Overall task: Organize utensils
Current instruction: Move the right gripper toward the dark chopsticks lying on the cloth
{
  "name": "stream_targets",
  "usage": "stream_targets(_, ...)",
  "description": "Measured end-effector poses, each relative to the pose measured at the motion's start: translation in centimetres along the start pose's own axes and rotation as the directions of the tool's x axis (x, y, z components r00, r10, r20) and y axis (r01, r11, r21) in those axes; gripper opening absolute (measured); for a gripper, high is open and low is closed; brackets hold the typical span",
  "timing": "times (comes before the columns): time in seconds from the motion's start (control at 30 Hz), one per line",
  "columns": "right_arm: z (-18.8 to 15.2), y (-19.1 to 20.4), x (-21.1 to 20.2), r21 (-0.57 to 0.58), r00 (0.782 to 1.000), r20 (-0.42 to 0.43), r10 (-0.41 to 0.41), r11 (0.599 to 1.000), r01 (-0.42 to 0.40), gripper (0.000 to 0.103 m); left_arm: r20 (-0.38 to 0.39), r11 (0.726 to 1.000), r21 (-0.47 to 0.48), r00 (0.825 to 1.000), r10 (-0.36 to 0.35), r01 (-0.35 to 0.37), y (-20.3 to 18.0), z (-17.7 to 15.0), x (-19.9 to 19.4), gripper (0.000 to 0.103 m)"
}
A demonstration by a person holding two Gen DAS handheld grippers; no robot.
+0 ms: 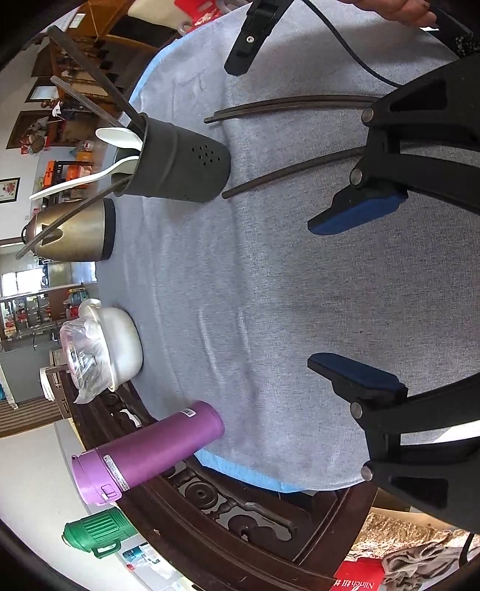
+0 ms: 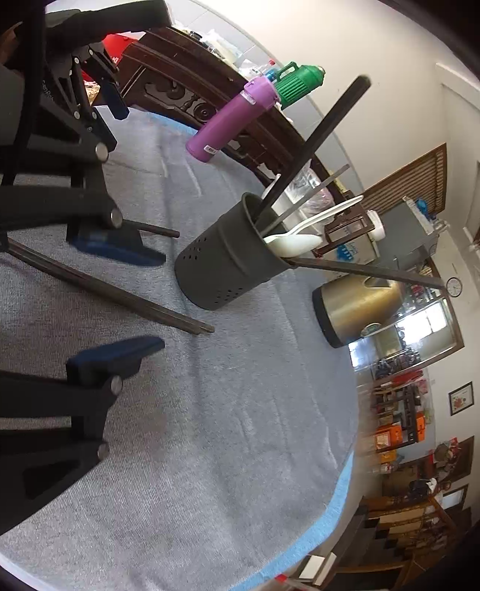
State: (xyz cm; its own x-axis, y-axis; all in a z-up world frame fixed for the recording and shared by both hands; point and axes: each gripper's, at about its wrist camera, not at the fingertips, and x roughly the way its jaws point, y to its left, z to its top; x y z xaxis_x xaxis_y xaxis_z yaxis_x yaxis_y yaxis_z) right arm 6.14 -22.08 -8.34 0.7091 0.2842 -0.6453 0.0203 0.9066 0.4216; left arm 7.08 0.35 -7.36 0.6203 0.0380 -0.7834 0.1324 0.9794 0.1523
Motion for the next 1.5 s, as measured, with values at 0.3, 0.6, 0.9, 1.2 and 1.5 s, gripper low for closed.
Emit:
stream_targets(0.3,0.6,-0.6,1.6,0.058,0.998,-0.062,-0.012,0.998,0.016,0.04,-0.022,1.0,0.018,1.0,0.001,0.0,-0.6,0.2,0.6,0.067)
stream_targets(0.6,0.6,-1.2,1.7,0.088,0.998,-0.07,0.011,0.996,-0.005,0.04,-0.041,1.0,0.018,0.999,0.0,0.001,-0.6,0.2,1.3,0.067)
stream_targets(0.9,1.0,-0.7,2.5,0.081,0.996,-0.092,0.004,0.997,0.003,0.04,-0.079,0.999,-0.005,0.996,-0.033,0.033,-0.6,-0.3,2.0,0.067)
stream_targets(1.2,-0.1,1.0,4.1,0.027,0.988,-0.156,-0.022,0.999,0.027,0.04,-0.107,0.998,-0.013,0.992,-0.065,0.064,-1.0,-0.8,2.3,0.067)
stream_targets(1.5,-1.2,1.2,4.6,-0.081,0.98,-0.177,-0.085,0.994,0.072,0.028,-0.123,0.997,-0.02,0.99,-0.071,0.069,-0.8,-0.9,2.4,0.067)
